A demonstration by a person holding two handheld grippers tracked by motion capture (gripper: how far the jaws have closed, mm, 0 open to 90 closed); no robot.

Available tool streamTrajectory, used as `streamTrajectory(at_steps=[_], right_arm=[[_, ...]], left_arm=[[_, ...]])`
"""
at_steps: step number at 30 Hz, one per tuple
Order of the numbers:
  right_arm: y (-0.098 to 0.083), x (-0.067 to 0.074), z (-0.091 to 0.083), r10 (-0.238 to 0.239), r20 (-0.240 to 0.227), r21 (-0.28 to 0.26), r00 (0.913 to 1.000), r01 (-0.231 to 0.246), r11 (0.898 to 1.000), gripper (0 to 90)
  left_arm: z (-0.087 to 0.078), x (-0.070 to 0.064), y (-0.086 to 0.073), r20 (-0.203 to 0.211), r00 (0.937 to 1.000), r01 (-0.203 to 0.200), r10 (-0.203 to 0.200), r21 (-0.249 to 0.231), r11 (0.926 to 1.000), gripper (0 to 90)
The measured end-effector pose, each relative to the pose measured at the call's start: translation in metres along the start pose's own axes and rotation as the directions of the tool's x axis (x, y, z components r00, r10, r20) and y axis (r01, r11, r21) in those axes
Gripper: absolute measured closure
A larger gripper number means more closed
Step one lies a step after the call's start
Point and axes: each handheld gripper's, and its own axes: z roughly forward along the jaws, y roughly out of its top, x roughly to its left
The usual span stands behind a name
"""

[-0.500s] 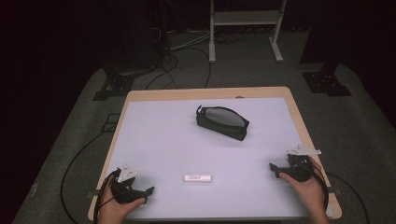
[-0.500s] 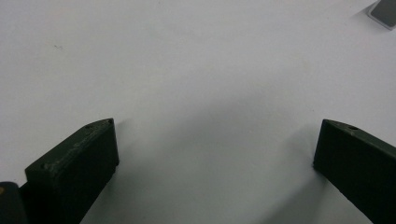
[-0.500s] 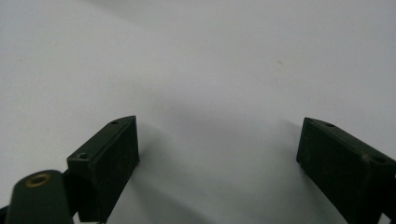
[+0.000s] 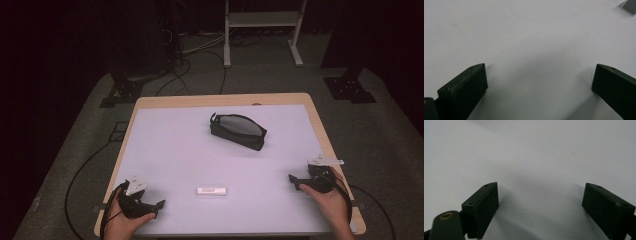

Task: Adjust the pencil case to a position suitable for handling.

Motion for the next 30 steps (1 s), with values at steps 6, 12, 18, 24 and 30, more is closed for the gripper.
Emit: streamTrajectory(at_steps=[6, 12, 18, 24, 30], right_arm=[[0.001, -0.004, -0.003, 0.01, 0.01, -0.003, 0.9999, -0.01, 1.0, 27.1], [0.009, -0.005, -0.004, 0.004, -0.021, -0.015, 0.9998, -0.004, 1.0, 32.3], [0.02, -0.005, 0.0, -0.02, -0.036, -0.021, 0.9992, 0.02, 1.0, 34.2], [0.029, -0.004, 0.002, -0.022, -0.066, -0.036, 0.9976, 0.02, 0.999, 35.5], [0.039, -0.001, 0.005, -0.046, -0.092, -0.039, 0.9947, 0.042, 0.998, 36.3]], left_arm=[[0.0, 0.0, 0.0, -0.001, 1.0, -0.001, 0.001, 0.0, 1.0, 0.0], [0.0, 0.0, 0.0, 0.001, 1.0, 0.001, -0.001, 0.002, 1.0, 0.0], [0.0, 0.0, 0.0, 0.0, 1.0, -0.001, 0.001, 0.002, 1.0, 0.0], [0.0, 0.0, 0.0, 0.001, 1.0, 0.0, 0.0, 0.001, 1.0, 0.0], [0.0, 0.0, 0.0, 0.0, 1.0, -0.001, 0.001, 0.0, 1.0, 0.0]])
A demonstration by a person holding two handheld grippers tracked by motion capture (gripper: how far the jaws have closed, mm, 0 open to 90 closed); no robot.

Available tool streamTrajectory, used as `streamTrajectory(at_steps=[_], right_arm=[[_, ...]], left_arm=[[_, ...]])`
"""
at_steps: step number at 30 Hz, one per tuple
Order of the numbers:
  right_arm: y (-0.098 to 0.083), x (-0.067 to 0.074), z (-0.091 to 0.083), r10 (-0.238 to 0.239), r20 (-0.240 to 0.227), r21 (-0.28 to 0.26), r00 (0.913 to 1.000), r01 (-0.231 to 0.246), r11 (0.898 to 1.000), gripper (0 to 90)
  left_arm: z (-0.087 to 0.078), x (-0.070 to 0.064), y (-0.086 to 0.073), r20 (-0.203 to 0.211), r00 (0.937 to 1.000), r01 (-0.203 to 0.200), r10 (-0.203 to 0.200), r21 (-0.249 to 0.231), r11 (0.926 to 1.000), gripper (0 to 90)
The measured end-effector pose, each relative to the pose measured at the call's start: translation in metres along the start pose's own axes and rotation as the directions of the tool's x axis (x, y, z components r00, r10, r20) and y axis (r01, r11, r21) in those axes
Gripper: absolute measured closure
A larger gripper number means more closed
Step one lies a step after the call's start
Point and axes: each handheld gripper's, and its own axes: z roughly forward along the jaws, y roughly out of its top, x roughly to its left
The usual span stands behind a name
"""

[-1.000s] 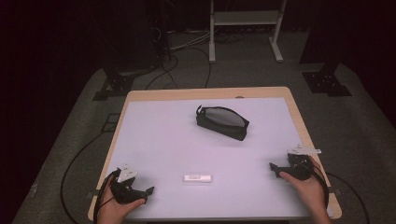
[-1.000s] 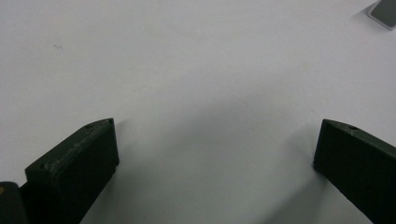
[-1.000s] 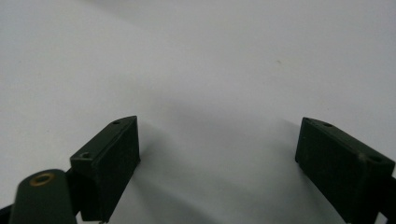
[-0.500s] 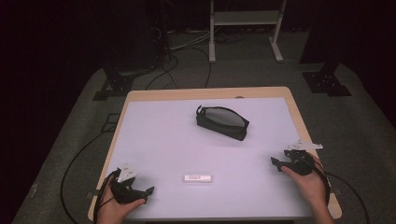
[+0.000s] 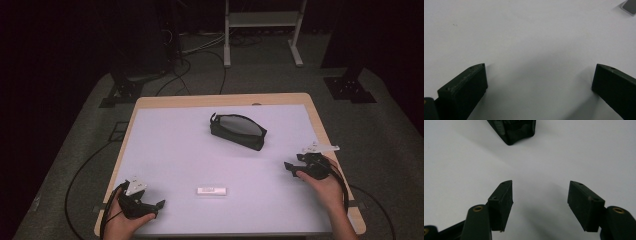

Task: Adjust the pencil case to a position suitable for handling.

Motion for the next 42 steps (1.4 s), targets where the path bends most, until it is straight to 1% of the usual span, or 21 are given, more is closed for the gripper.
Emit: streamTrajectory(at_steps=[2, 3, 8, 10, 11, 17, 21, 26, 28, 38, 42], right_arm=[[0.001, 0.0, 0.0, -0.006, -0.004, -0.003, 1.0, 0.006, 1.0, 36.6], [0.003, 0.0, 0.0, 0.0, -0.012, -0.02, 0.9999, 0.0, 1.0, 37.3], [0.008, -0.001, 0.001, -0.011, -0.027, -0.018, 0.9996, 0.011, 1.0, 37.8], [0.013, 0.0, 0.001, -0.024, -0.031, -0.019, 0.9992, 0.024, 1.0, 38.2], [0.015, 0.001, 0.001, -0.025, -0.033, -0.027, 0.9992, 0.024, 0.999, 38.8], [0.023, 0.001, 0.003, -0.04, -0.042, -0.03, 0.9983, 0.039, 0.999, 38.9], [0.031, 0.002, 0.005, -0.05, -0.048, -0.039, 0.9976, 0.048, 0.998, 39.3], [0.039, 0.002, 0.005, -0.053, -0.055, -0.045, 0.997, 0.051, 0.998, 39.6], [0.042, 0.002, 0.006, -0.054, -0.058, -0.055, 0.9968, 0.051, 0.997, 39.9], [0.056, 0.002, 0.011, -0.053, -0.074, -0.066, 0.9958, 0.048, 0.997, 40.2], [0.061, 0.002, 0.013, -0.059, -0.08, -0.066, 0.9951, 0.053, 0.996, 40.5]], left_arm=[[0.0, 0.0, 0.0, 0.0, 1.0, 0.0, 0.0, 0.0, 1.0, 0.0], [0.0, 0.0, 0.0, 0.001, 1.0, 0.001, -0.001, 0.001, 1.0, 0.0], [0.0, 0.0, 0.0, 0.001, 1.0, 0.001, -0.001, 0.001, 1.0, 0.0], [0.0, 0.0, 0.0, 0.001, 1.0, 0.001, -0.001, 0.001, 1.0, 0.0], [0.0, 0.0, 0.0, 0.001, 1.0, 0.001, -0.001, 0.001, 1.0, 0.0], [0.0, 0.0, 0.0, 0.001, 1.0, 0.001, -0.001, 0.0, 1.0, 0.0], [0.0, 0.0, 0.0, 0.001, 1.0, 0.001, -0.001, 0.0, 1.0, 0.0], [0.0, 0.0, 0.0, 0.001, 1.0, 0.001, -0.001, 0.0, 1.0, 0.0], [0.0, 0.0, 0.0, 0.001, 1.0, 0.001, -0.001, 0.0, 1.0, 0.0], [0.0, 0.0, 0.0, 0.001, 1.0, 0.002, -0.002, 0.0, 1.0, 0.0], [0.0, 0.0, 0.0, 0.002, 1.0, 0.002, -0.002, 0.0, 1.0, 0.0]])
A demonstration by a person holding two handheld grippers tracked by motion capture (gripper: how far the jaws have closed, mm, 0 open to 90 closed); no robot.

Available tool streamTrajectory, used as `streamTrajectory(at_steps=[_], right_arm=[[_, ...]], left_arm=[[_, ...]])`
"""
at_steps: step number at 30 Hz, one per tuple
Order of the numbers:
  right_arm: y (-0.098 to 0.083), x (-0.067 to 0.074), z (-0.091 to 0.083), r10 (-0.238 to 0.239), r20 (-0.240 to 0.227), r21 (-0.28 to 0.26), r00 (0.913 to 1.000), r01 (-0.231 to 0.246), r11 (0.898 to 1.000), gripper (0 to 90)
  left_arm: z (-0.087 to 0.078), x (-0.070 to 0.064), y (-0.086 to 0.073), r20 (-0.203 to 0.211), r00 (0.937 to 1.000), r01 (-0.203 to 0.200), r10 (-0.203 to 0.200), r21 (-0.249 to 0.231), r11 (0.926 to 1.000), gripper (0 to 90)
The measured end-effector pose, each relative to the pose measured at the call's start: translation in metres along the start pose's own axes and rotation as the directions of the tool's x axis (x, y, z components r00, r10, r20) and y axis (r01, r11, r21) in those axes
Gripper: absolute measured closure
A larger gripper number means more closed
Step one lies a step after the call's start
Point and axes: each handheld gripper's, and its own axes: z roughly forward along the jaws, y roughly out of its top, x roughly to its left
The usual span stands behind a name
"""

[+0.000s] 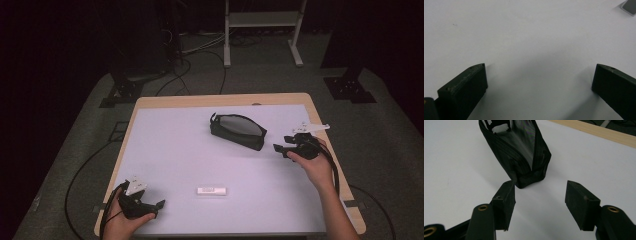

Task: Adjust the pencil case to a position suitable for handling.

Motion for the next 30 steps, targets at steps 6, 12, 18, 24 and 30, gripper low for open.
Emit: streamTrajectory(at_steps=[6, 12, 18, 24, 30], right_arm=[[0.007, 0.0, 0.004, -0.013, -0.007, -0.004, 0.9999, 0.013, 1.0, 40.8], [0.018, 0.0, 0.009, -0.03, -0.022, -0.015, 0.9993, 0.029, 0.999, 41.1], [0.026, 0.001, 0.013, -0.038, -0.03, -0.017, 0.9988, 0.038, 0.999, 41.8], [0.032, 0.002, 0.018, -0.05, -0.037, -0.019, 0.998, 0.049, 0.999, 42.0], [0.037, 0.002, 0.022, -0.052, -0.047, -0.021, 0.9975, 0.051, 0.998, 42.3]], left_arm=[[0.0, 0.0, 0.0, 0.0, 1.0, 0.0, 0.0, 0.0, 1.0, 0.0], [0.0, 0.0, 0.0, 0.0, 1.0, 0.001, -0.001, 0.0, 1.0, 0.0], [0.0, 0.0, 0.0, 0.0, 1.0, -0.003, 0.003, 0.002, 1.0, 0.0], [0.0, 0.0, 0.0, -0.001, 1.0, -0.003, 0.003, -0.002, 1.0, 0.0], [0.0, 0.0, 0.0, -0.001, 1.0, -0.003, 0.003, -0.002, 1.0, 0.0]])
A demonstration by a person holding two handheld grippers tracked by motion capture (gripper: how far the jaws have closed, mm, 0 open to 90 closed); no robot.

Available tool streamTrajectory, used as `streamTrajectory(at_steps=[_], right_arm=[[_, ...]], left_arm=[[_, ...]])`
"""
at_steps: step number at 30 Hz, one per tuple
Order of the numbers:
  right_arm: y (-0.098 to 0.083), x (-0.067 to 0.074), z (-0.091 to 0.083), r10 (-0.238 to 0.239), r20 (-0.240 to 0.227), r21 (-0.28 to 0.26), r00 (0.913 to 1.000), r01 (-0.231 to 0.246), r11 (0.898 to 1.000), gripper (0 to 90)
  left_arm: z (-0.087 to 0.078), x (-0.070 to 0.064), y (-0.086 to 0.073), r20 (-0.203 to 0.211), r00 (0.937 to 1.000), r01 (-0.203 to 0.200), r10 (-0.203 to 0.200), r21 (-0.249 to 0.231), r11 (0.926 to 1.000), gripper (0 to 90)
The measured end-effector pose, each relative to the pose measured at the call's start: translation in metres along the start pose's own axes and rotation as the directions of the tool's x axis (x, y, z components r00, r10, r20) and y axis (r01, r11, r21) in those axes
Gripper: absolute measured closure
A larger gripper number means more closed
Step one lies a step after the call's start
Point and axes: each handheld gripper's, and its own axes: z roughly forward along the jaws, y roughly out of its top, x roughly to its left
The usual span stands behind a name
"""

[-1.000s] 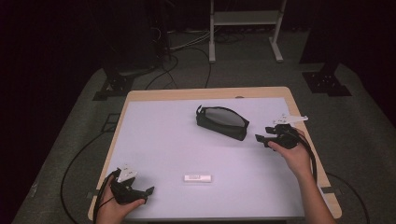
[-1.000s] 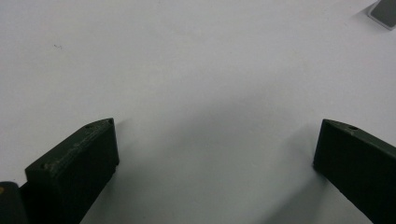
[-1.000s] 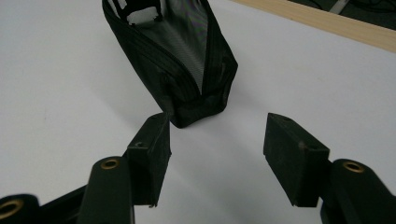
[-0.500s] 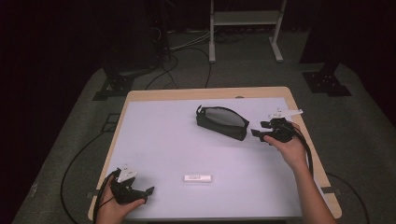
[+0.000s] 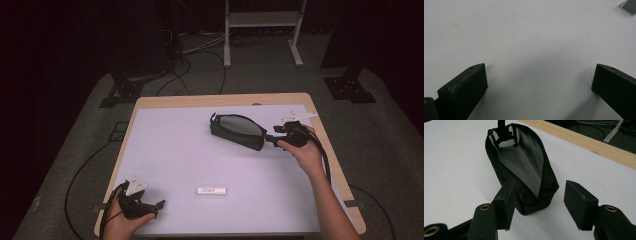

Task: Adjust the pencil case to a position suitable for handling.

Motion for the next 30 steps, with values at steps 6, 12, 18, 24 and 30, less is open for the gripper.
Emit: streamTrajectory(at_steps=[6, 12, 18, 24, 30], right_arm=[[0.007, -0.002, 0.007, -0.009, -0.011, -0.003, 0.9999, 0.009, 1.0, 42.7], [0.015, -0.003, 0.016, -0.025, -0.023, -0.004, 0.9994, 0.025, 1.0, 43.5], [0.022, -0.003, 0.028, -0.036, -0.034, 0.0, 0.9988, 0.036, 0.999, 44.0], [0.028, -0.002, 0.038, -0.051, -0.038, 0.005, 0.998, 0.052, 0.999, 44.9], [0.034, -0.006, 0.047, -0.056, -0.037, 0.01, 0.9977, 0.057, 0.998, 45.8]], left_arm=[[0.0, 0.0, 0.0, 0.0, 1.0, -0.001, 0.001, -0.002, 1.0, 0.0], [0.0, 0.0, 0.0, 0.0, 1.0, -0.001, 0.001, -0.003, 1.0, 0.0], [0.0, 0.0, 0.0, -0.001, 1.0, -0.004, 0.004, -0.002, 1.0, 0.0], [0.0, 0.0, -0.001, -0.001, 1.0, -0.005, 0.005, -0.002, 1.0, 0.0], [0.0, 0.0, -0.001, -0.001, 1.0, -0.006, 0.006, -0.002, 1.0, 0.0]])
